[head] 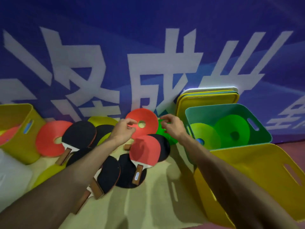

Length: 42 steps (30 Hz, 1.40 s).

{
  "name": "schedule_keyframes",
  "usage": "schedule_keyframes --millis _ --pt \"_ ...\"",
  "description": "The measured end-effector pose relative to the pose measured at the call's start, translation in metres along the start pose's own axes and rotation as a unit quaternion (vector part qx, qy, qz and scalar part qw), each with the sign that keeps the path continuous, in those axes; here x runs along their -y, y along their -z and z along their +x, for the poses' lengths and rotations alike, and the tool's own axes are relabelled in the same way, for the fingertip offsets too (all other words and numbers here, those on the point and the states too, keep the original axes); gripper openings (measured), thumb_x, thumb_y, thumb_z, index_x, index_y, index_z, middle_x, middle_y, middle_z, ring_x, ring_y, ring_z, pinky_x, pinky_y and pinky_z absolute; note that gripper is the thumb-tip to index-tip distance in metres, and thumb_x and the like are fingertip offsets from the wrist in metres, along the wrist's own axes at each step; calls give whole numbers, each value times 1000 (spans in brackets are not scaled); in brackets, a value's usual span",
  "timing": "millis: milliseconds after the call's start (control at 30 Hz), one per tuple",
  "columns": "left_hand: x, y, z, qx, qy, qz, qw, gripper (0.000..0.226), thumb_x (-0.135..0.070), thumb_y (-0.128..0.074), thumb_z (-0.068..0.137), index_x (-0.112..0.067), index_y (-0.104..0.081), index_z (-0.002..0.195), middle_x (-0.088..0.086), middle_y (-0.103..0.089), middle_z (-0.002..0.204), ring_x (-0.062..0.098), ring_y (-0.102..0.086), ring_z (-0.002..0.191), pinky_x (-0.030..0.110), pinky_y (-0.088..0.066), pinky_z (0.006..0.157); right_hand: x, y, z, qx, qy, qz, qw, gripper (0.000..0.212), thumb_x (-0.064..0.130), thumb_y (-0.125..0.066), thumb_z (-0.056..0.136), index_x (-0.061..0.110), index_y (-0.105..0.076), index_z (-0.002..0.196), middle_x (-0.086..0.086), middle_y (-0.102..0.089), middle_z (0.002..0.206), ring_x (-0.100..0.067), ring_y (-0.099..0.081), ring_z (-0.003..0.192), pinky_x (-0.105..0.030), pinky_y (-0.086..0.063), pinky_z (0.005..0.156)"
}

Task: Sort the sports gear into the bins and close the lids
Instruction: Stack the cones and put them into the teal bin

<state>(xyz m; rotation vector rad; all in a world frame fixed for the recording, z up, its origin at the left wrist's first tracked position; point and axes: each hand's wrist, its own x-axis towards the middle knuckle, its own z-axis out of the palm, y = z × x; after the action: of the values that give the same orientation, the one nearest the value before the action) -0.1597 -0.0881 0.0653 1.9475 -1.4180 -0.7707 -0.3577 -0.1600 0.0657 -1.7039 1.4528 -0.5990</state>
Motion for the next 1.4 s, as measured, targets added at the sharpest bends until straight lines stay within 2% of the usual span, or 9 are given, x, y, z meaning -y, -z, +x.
schedule_keyframes --millis 267,333,467,633,900,1033,1133,1267,1400 --pt "104 86 -44 -60 92 -89 990 21 -5 -61 86 -16 -68 103 5 -67 108 21 -64 96 33 -50 90 72 -130 -19 133 87 -99 982 28 8 -50 89 12 -68 110 -8 -69 106 -21 -63 84 -20 -40 72" --pt "127 105 -52 -78 110 -99 986 22 -5 -61 86 -14 -67 104 5 -68 107 21 -64 96 34 -49 92 89 -161 -23 162 94 -117 975 29 9 -49 90 12 -66 113 -8 -69 107 -23 -62 82 -21 -40 70" --pt "170 140 -67 -101 141 -133 976 22 -2 -58 87 -14 -66 104 7 -66 100 18 -61 87 26 -45 80 115 -209 -26 208 104 -155 960 30 12 -52 90 12 -62 119 -4 -67 110 -21 -61 97 -29 -44 91" --pt "224 172 -85 -161 186 -164 955 17 -1 -58 86 -12 -64 98 7 -64 97 18 -58 91 20 -43 70 131 -255 -29 240 115 -193 944 32 10 -54 88 12 -61 119 -7 -69 109 -22 -62 105 -20 -39 85" --pt "298 156 -118 -119 297 -137 938 26 -10 -58 87 -12 -62 112 8 -61 115 24 -58 105 30 -45 84 132 -326 -46 285 112 -218 927 30 13 -52 90 14 -62 119 -8 -67 116 -26 -60 109 -24 -40 86" --pt "318 128 -133 -40 253 -30 966 22 -11 -63 85 -18 -67 106 4 -63 118 23 -56 115 30 -44 93 131 -344 -53 307 126 -229 915 32 12 -49 92 10 -60 122 -10 -64 120 -28 -58 111 -25 -39 87" --pt "325 119 -139 15 184 134 974 34 -19 -61 87 -21 -61 120 1 -59 123 23 -45 121 29 -37 99 127 -349 -53 305 117 -225 918 32 11 -48 93 10 -60 122 -11 -65 118 -28 -59 109 -25 -40 86" --pt "323 124 -141 55 111 314 941 36 -31 -53 93 -30 -54 129 -7 -55 127 19 -40 124 30 -32 96 119 -343 -44 275 116 -242 923 31 13 -47 93 13 -61 120 -10 -65 119 -28 -60 109 -24 -41 86" --pt "317 126 -142 83 115 378 915 25 -34 -51 93 -29 -62 115 -7 -60 119 19 -44 117 31 -30 92 111 -327 -25 239 122 -266 926 30 10 -50 90 11 -62 118 -13 -65 112 -29 -61 104 -32 -47 87"
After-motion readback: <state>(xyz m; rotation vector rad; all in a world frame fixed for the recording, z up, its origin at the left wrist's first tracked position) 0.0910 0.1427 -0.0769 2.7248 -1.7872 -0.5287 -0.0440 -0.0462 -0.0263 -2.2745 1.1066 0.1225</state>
